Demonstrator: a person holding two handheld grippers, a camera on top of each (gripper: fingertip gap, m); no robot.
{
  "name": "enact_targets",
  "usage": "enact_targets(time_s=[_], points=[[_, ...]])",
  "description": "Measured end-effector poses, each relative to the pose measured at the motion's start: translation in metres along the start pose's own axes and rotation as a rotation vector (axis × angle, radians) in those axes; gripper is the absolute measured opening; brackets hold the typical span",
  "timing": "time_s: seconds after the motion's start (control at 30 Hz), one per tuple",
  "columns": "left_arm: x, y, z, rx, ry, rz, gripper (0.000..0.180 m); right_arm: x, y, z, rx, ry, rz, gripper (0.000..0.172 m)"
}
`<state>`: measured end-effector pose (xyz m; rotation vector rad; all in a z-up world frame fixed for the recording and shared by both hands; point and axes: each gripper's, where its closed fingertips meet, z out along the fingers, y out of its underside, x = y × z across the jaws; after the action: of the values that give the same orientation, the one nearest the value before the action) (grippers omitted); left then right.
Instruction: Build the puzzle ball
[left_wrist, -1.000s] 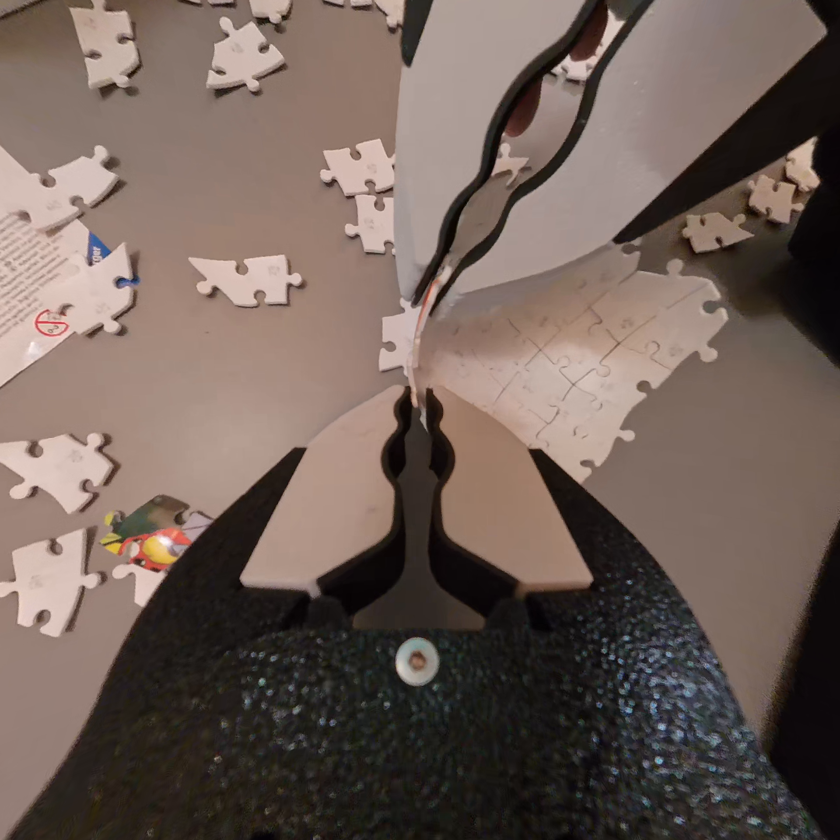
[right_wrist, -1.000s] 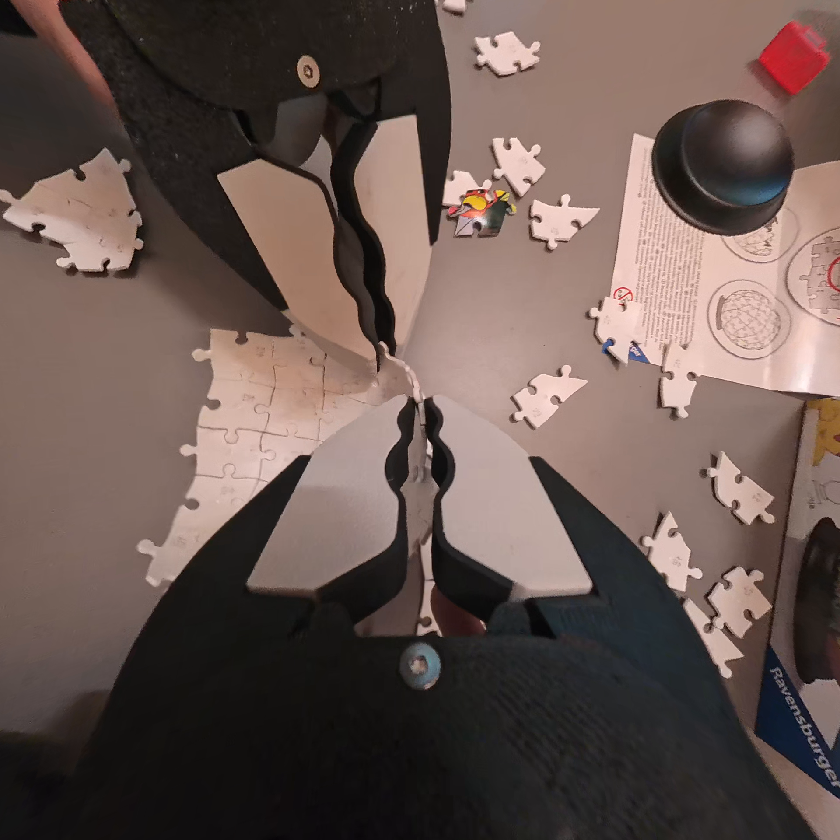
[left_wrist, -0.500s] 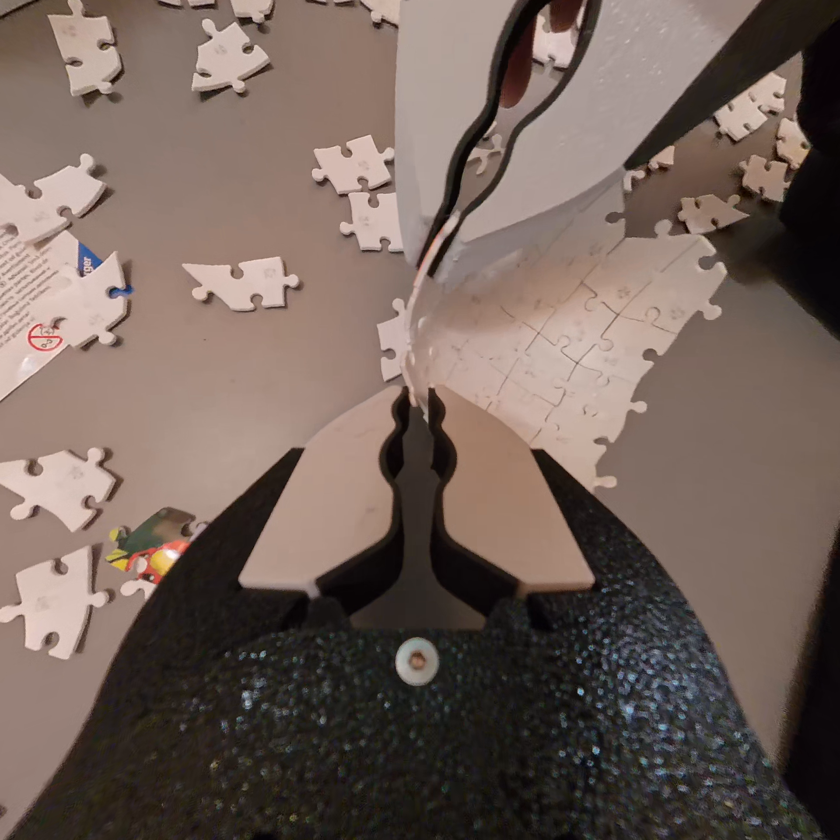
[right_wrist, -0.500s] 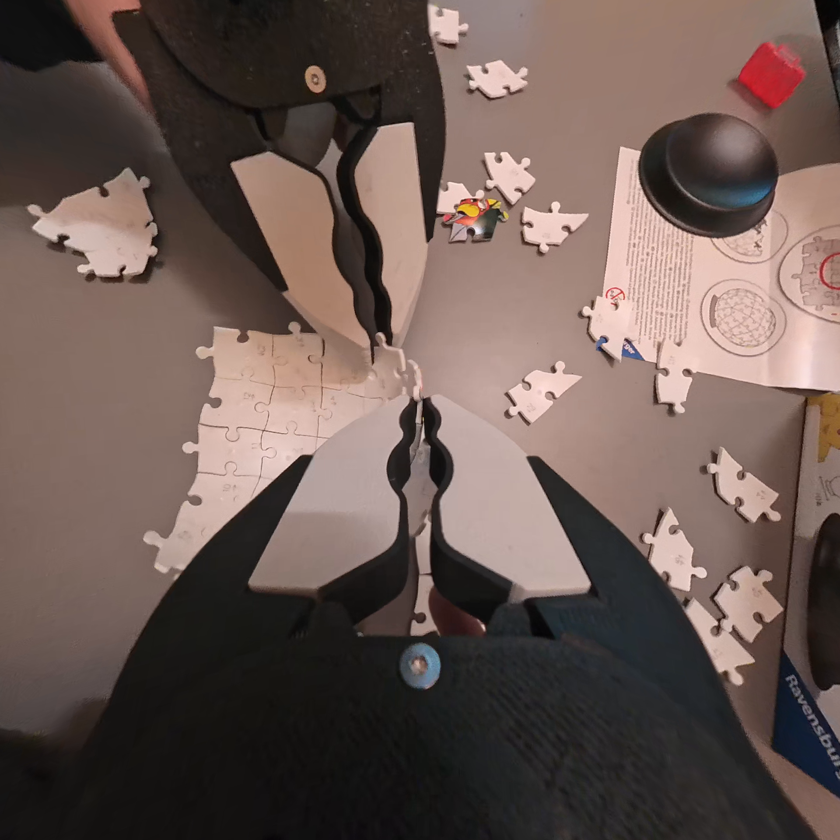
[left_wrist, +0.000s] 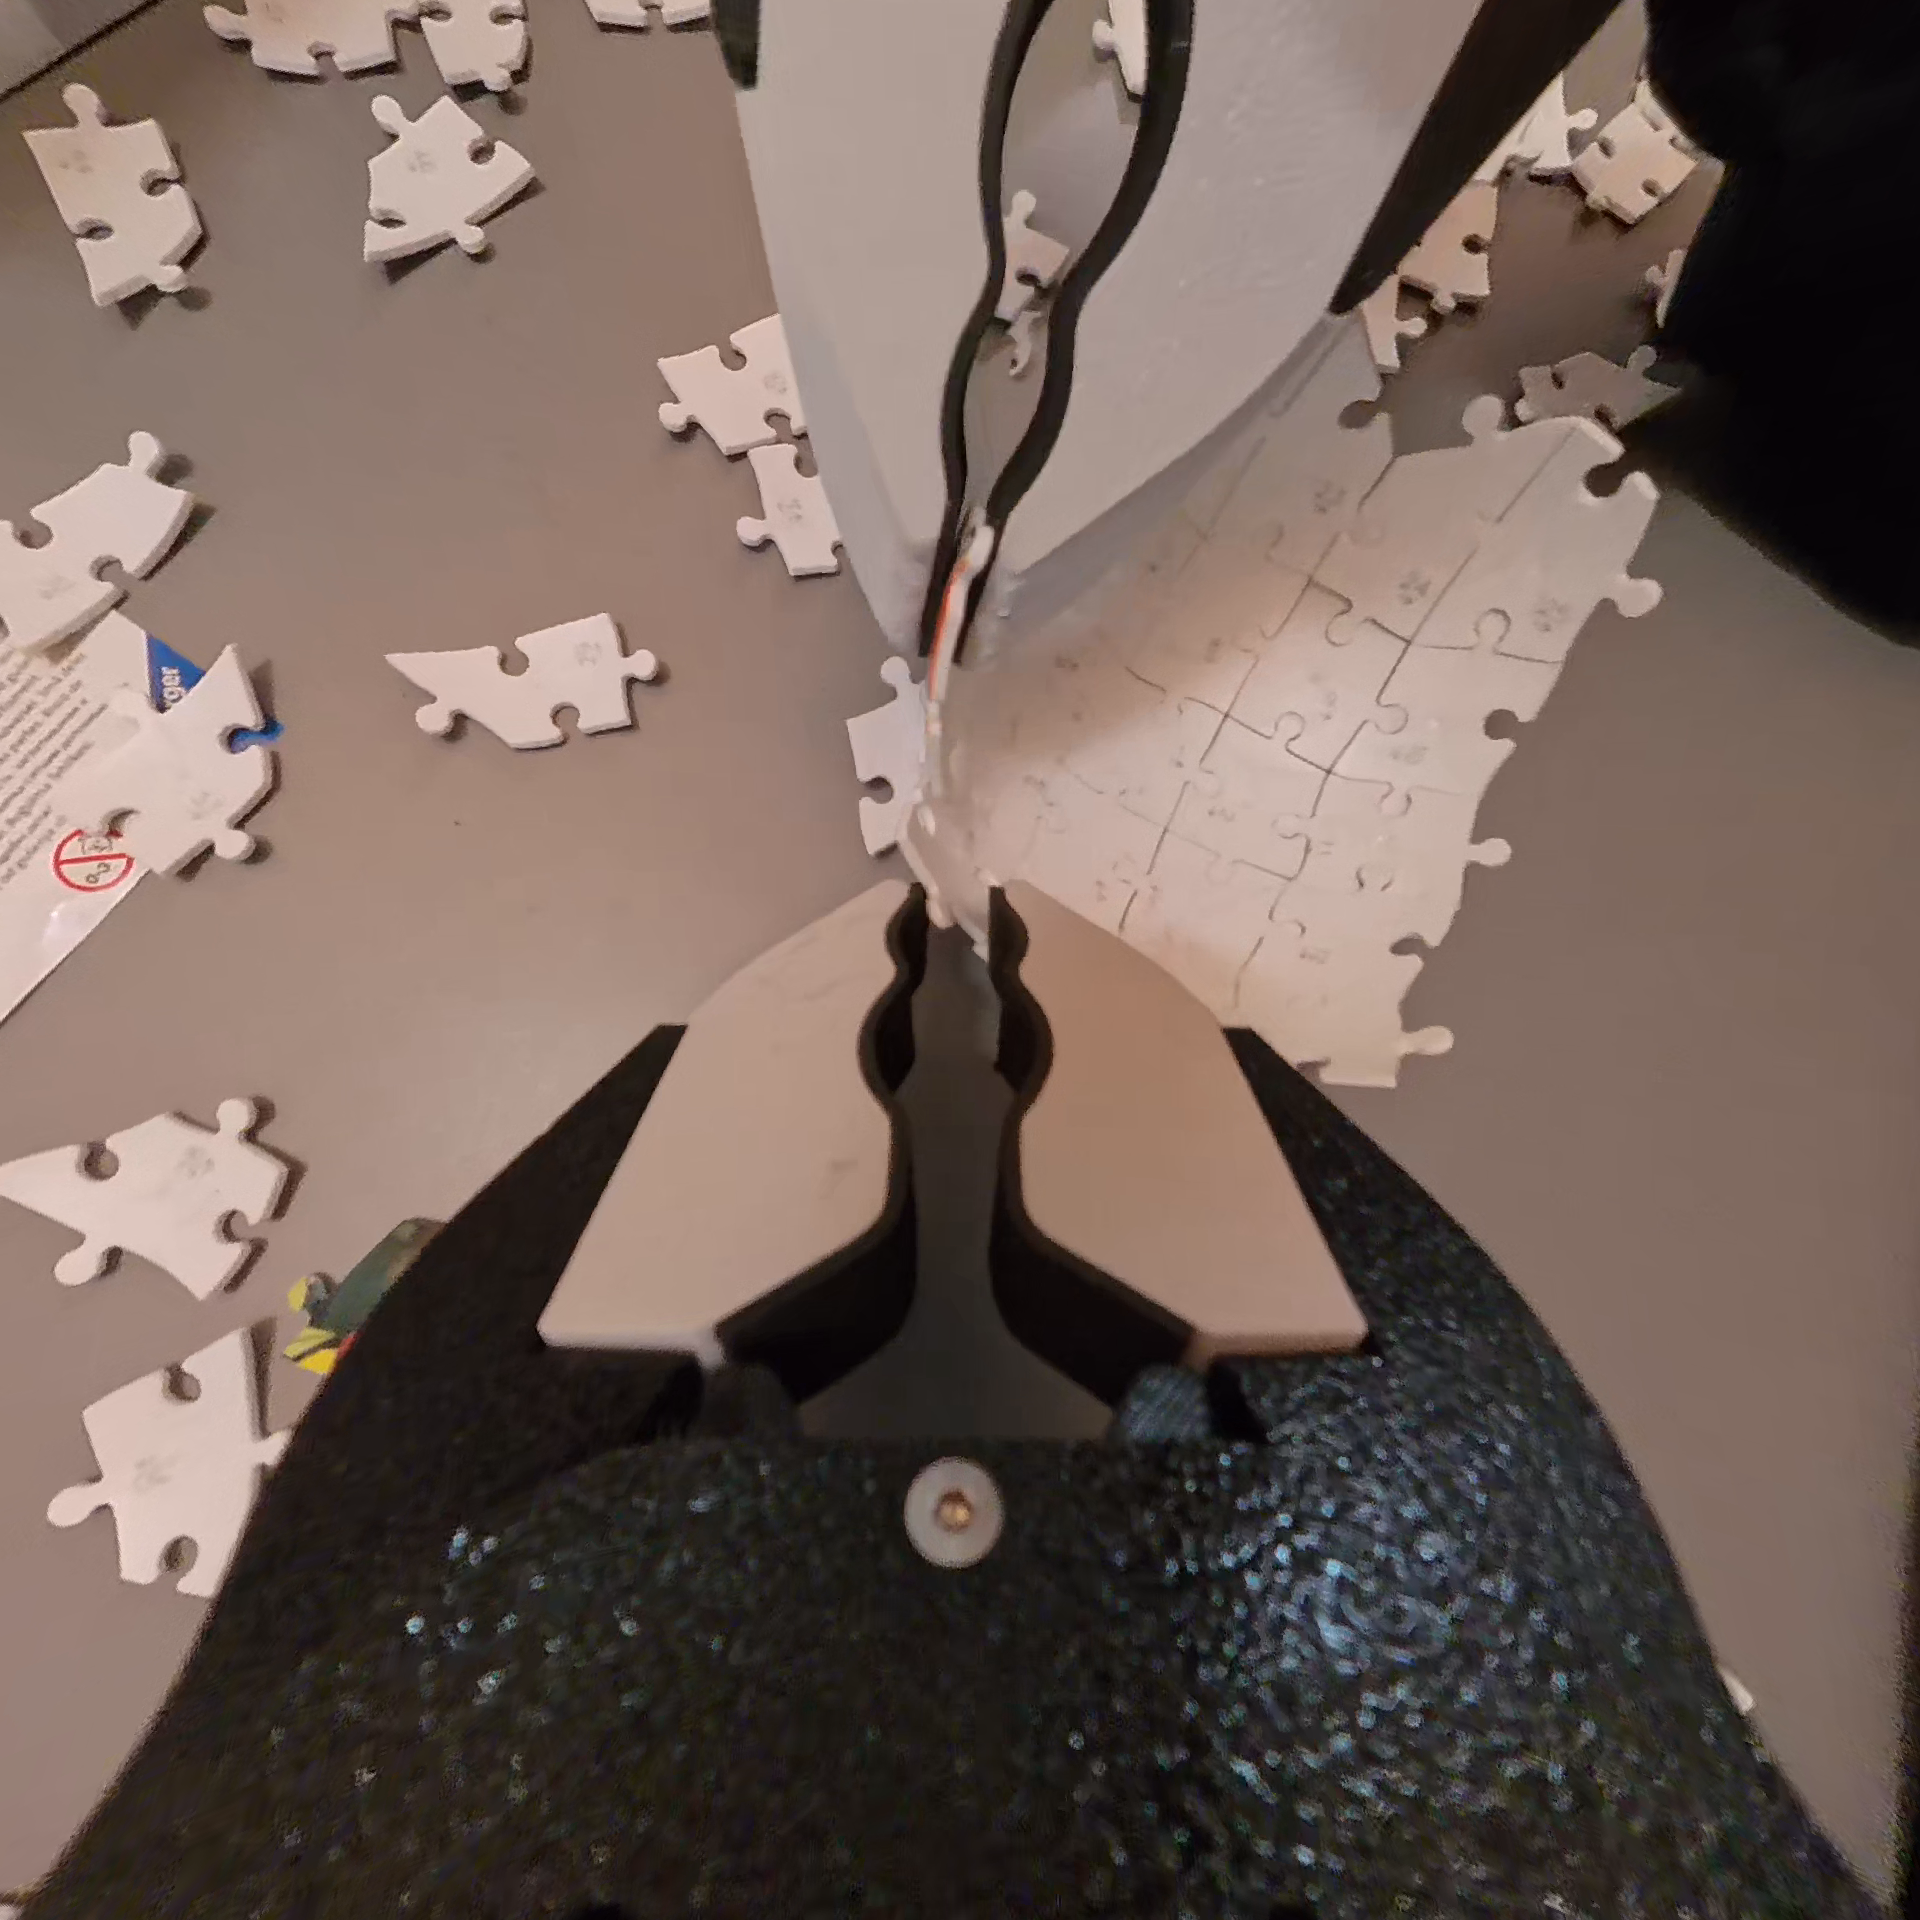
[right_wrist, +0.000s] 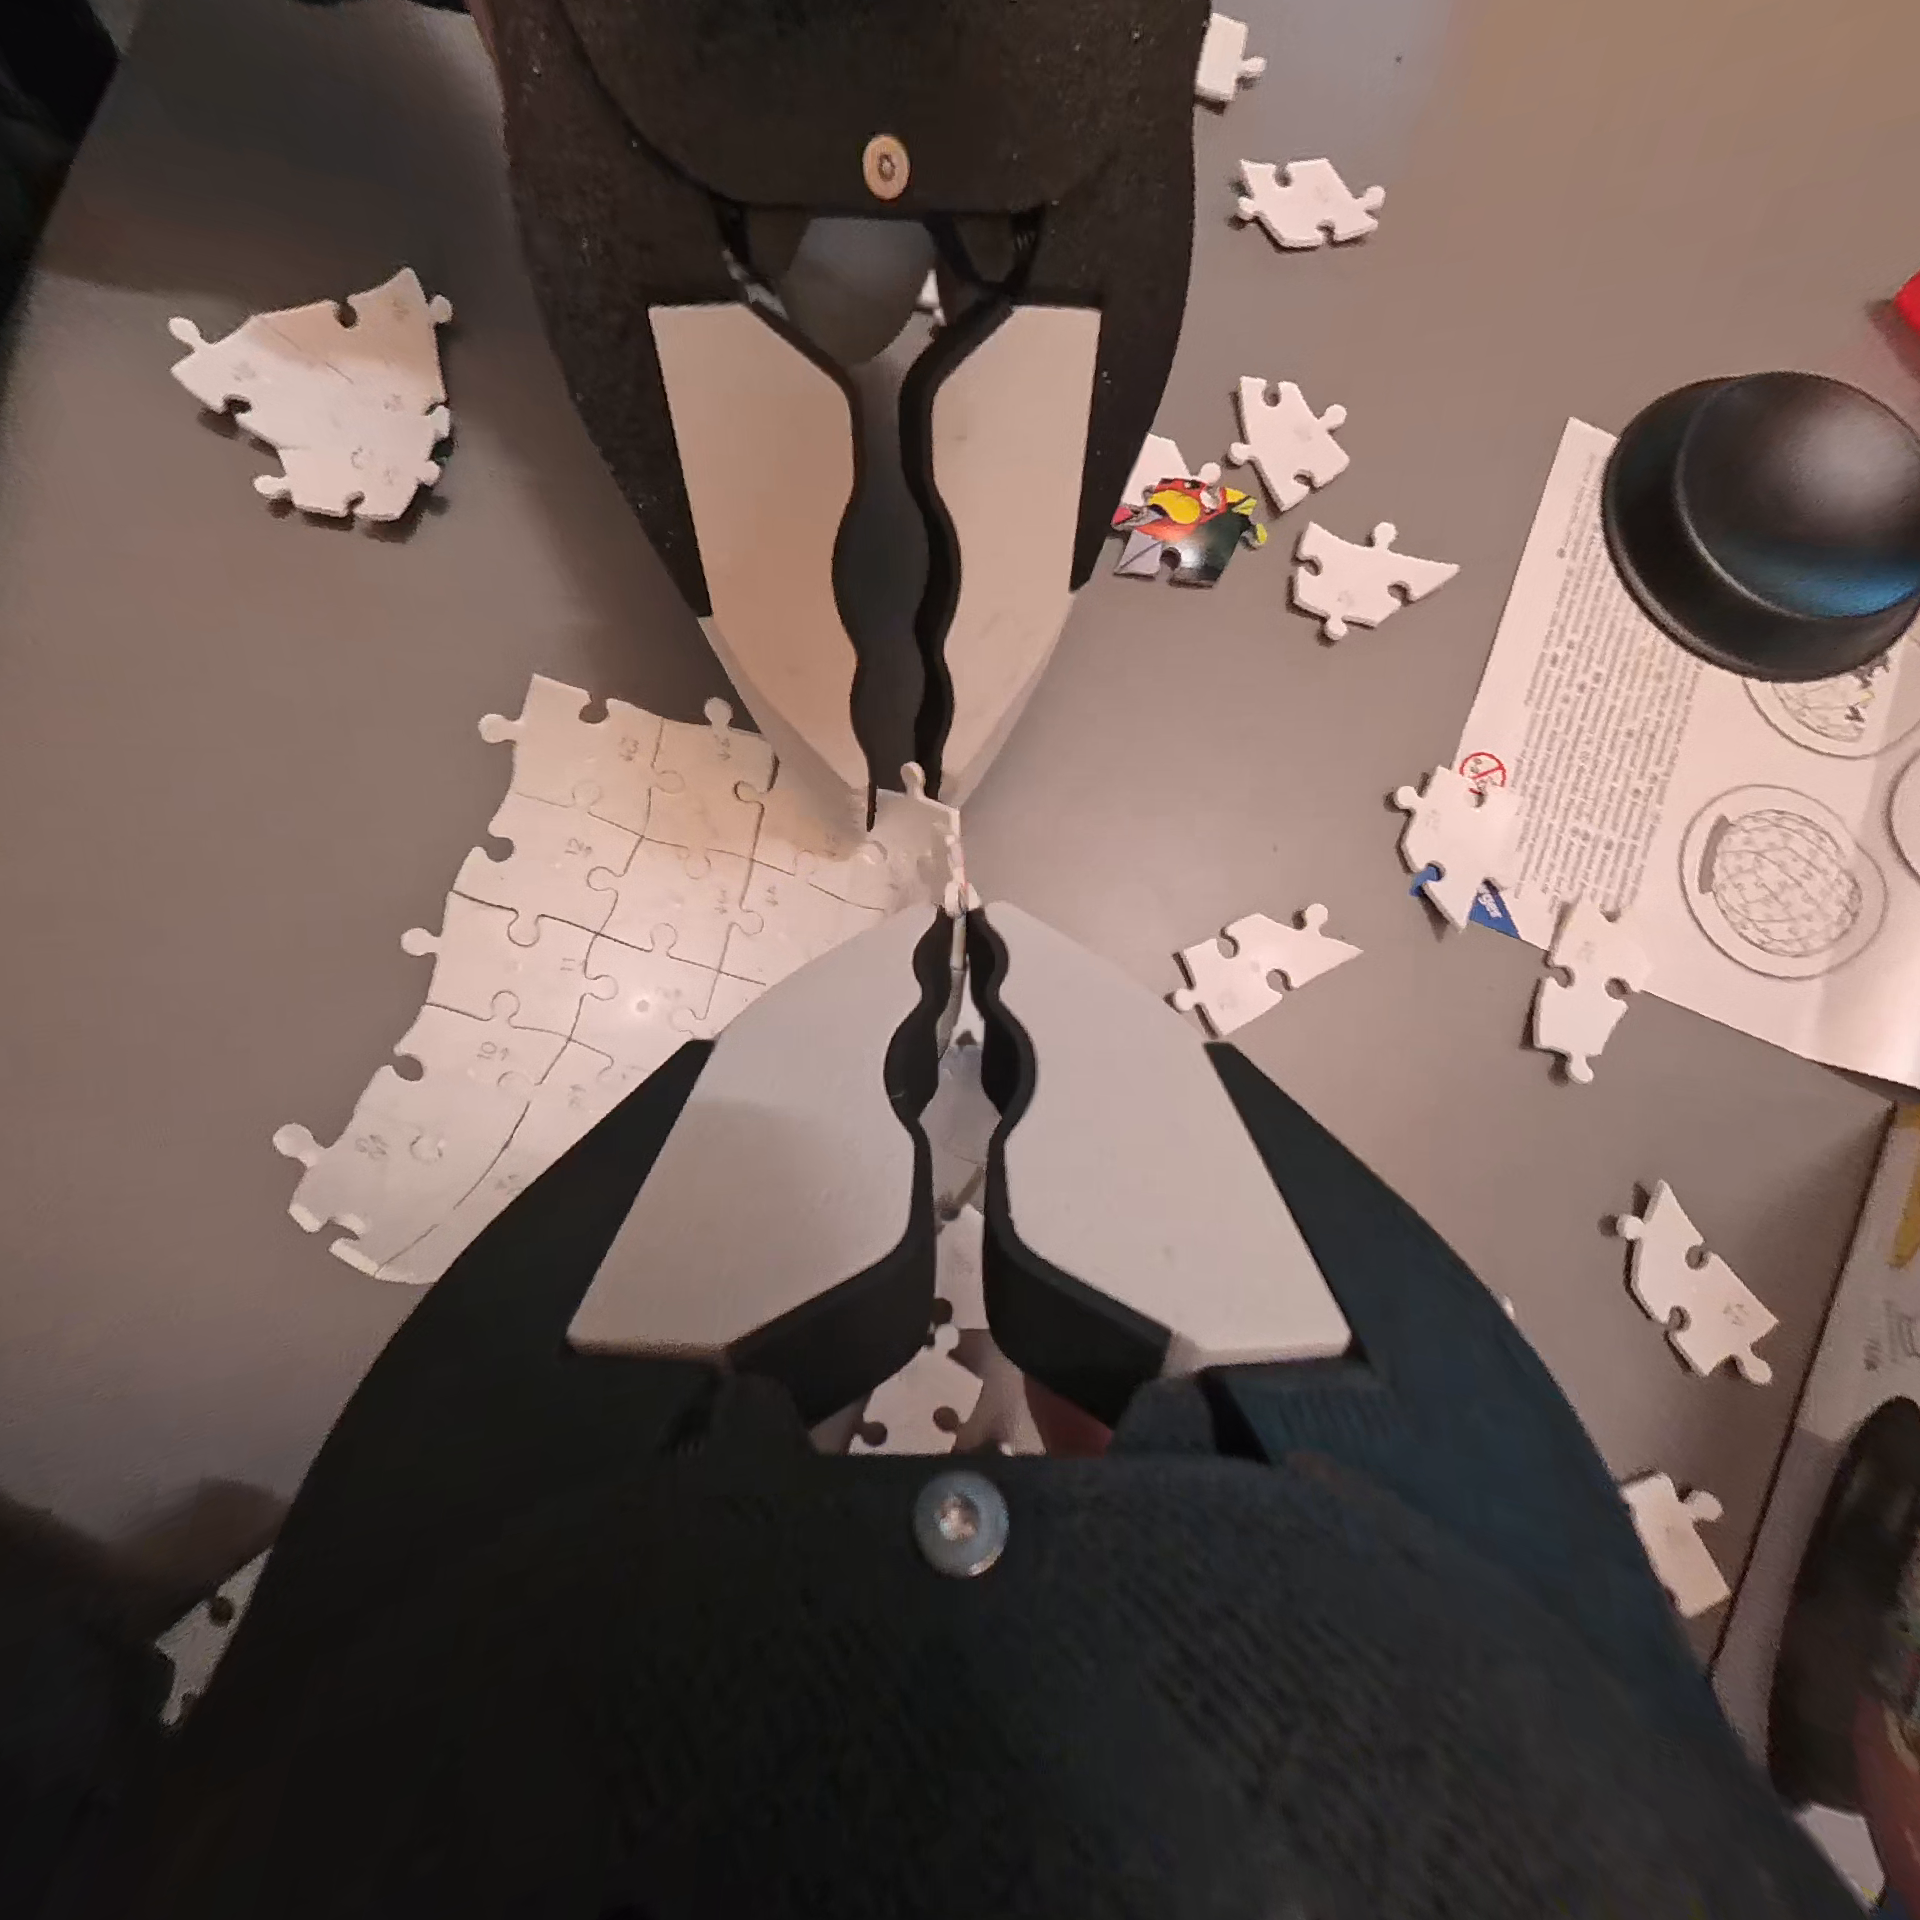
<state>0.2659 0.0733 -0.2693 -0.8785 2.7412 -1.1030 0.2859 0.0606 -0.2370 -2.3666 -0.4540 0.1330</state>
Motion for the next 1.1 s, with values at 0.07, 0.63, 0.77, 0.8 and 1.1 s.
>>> enact_targets(time_s=[0.07,0.63,0.77,0.8,1.1], points=[[0.000,0.002,0.001,-0.015,0.009,0.000,0.012,0.000,0.000,0.001,-0.010,-0.012,-0.007,0.002],[-0.003,-0.010,0.008,-0.041,0.058,-0.138,0.007,0.004,0.006,0.004,-0.023,-0.023,0.030,0.002],[-0.004,-0.008,0.011,-0.036,0.053,-0.099,0.011,0.005,0.008,0.005,-0.024,-0.026,0.043,0.002],[-0.004,-0.009,0.011,-0.034,0.051,-0.104,0.011,0.005,0.008,0.005,-0.024,-0.026,0.043,0.002],[-0.005,-0.018,0.013,0.004,0.094,-0.211,0.012,0.005,0.009,0.006,-0.022,-0.031,0.054,0.002]])
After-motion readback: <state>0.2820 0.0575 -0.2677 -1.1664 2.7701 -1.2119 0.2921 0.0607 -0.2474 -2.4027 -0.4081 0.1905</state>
